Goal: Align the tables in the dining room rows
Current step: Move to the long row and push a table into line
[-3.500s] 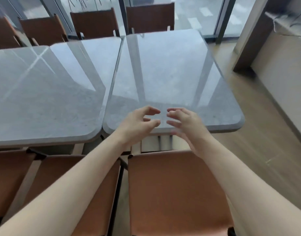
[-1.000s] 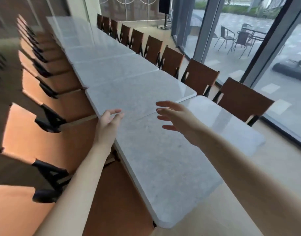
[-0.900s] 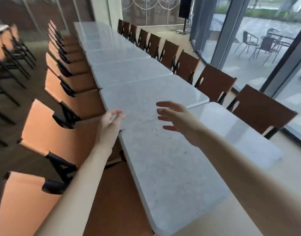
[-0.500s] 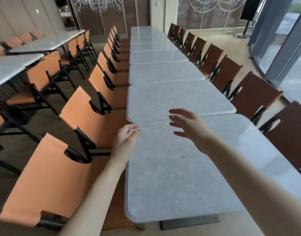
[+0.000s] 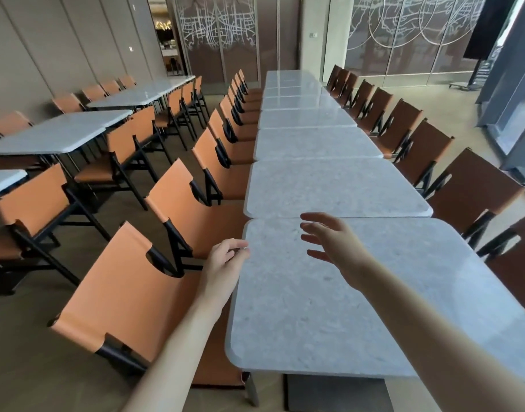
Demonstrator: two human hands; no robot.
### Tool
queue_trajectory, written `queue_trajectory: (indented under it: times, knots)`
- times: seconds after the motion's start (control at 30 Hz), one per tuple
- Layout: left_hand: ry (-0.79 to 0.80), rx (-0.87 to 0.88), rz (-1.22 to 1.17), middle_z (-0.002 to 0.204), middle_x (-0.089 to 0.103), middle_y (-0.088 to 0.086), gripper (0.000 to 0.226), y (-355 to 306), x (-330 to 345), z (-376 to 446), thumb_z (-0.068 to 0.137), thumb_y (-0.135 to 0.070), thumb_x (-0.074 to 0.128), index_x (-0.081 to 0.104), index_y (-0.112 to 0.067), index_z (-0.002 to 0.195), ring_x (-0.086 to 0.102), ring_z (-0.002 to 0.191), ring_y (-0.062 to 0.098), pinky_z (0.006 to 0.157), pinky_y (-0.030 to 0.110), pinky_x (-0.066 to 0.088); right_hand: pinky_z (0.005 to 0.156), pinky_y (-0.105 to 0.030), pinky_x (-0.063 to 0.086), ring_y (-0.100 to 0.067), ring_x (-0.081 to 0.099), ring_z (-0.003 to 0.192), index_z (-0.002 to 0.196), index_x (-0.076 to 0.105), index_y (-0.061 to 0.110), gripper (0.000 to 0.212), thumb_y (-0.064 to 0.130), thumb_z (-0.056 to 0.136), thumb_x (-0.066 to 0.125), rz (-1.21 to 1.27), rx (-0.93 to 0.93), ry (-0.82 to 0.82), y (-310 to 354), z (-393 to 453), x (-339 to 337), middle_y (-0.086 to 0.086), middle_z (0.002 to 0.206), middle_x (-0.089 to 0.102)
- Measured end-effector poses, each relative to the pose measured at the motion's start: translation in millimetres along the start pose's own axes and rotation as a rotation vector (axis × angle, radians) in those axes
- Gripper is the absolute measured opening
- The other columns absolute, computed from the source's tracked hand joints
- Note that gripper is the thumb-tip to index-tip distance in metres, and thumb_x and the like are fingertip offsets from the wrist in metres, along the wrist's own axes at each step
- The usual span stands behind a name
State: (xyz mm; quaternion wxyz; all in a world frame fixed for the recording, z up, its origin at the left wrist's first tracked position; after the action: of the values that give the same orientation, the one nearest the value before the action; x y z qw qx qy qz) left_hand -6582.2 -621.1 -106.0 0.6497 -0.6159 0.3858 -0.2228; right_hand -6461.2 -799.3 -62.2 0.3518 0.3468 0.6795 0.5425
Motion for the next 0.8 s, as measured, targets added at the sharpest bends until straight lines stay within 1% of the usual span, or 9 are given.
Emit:
queue_trajectory:
  times: [0.17,0.3,0.4,0.5,0.6,0.7,0.73,0.8]
  knots:
    - [0.004,0.019,-0.002,0.131,0.056,-0.012,0.013,1,-19,-27,0.098,-0.027,0.059,0.069,-0.030,0.106,0.049,0.128,0.008,0.082,0.013,0.035,0.100,-0.042,0.054,-0.017,0.064,0.114,0.126,0.065,0.022,0.028,0.019,0.100,0.057,-0.012,-0.009,0.020,-3,-34,17,-0.001,0.120,0.068]
    - [0.049,0.023,0.016,0.134,0.053,-0.013,0.013,8,-23,-54,0.099,-0.026,0.060,0.069,-0.029,0.107,0.048,0.127,0.007,0.089,0.021,0.035,0.100,-0.042,0.054,-0.017,0.065,0.113,0.125,0.065,0.022,0.027,0.018,0.100,0.057,-0.002,0.004,-0.022,-14,-63,20,-0.001,0.120,0.068]
    - [0.087,0.023,0.031,0.134,0.053,-0.012,0.013,20,-25,-73,0.099,-0.025,0.061,0.069,-0.028,0.108,0.049,0.125,0.005,0.082,0.012,0.036,0.098,-0.042,0.054,-0.018,0.065,0.113,0.123,0.065,0.023,0.025,0.017,0.100,0.057,0.016,0.013,-0.045,-28,-82,25,-0.003,0.120,0.068]
    - [0.095,0.015,0.008,0.131,0.056,-0.011,0.013,25,-30,-84,0.098,-0.026,0.061,0.070,-0.027,0.107,0.051,0.114,-0.003,0.078,0.009,0.035,0.097,-0.040,0.053,-0.016,0.063,0.115,0.125,0.063,0.025,0.026,0.015,0.102,0.054,0.019,-0.026,-0.047,-42,-103,34,0.000,0.123,0.067]
    - [0.096,0.034,0.002,0.129,0.059,-0.010,0.012,20,-35,-88,0.098,-0.027,0.061,0.070,-0.029,0.105,0.052,0.116,-0.002,0.079,0.012,0.037,0.096,-0.038,0.053,-0.011,0.063,0.114,0.122,0.063,0.028,0.028,0.012,0.101,0.054,0.029,-0.062,-0.072,-49,-120,40,0.003,0.125,0.066]
    - [0.095,0.077,0.002,0.126,0.061,-0.006,0.010,14,-28,-88,0.096,-0.026,0.062,0.070,-0.028,0.101,0.056,0.120,0.005,0.081,0.015,0.040,0.094,-0.037,0.054,-0.010,0.064,0.114,0.123,0.063,0.028,0.029,0.012,0.101,0.053,0.048,-0.092,-0.107,-51,-132,34,0.004,0.126,0.066]
    - [0.096,0.089,0.008,0.126,0.061,-0.006,0.009,12,-22,-89,0.096,-0.025,0.062,0.069,-0.028,0.100,0.057,0.121,0.008,0.083,0.017,0.042,0.094,-0.037,0.054,-0.010,0.064,0.113,0.123,0.063,0.028,0.029,0.012,0.101,0.053,0.048,-0.101,-0.119,-51,-136,30,0.004,0.126,0.066]
    - [0.112,0.115,0.037,0.126,0.059,-0.006,0.008,13,-5,-89,0.096,-0.025,0.063,0.068,-0.030,0.100,0.056,0.123,0.010,0.092,0.025,0.046,0.096,-0.038,0.054,-0.011,0.063,0.114,0.121,0.063,0.029,0.029,0.012,0.099,0.054,0.042,-0.109,-0.142,-57,-142,19,0.002,0.127,0.066]
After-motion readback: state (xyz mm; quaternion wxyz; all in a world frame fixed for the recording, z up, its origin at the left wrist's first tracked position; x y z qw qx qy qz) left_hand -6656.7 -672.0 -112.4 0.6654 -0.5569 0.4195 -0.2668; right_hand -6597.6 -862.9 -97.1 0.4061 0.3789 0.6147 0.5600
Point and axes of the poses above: each hand's wrist, its own z-axis towards the middle knuckle, its own x-axis out of the palm, y = z × x, the point moved 2 cm from there along z, towards the middle knuckle
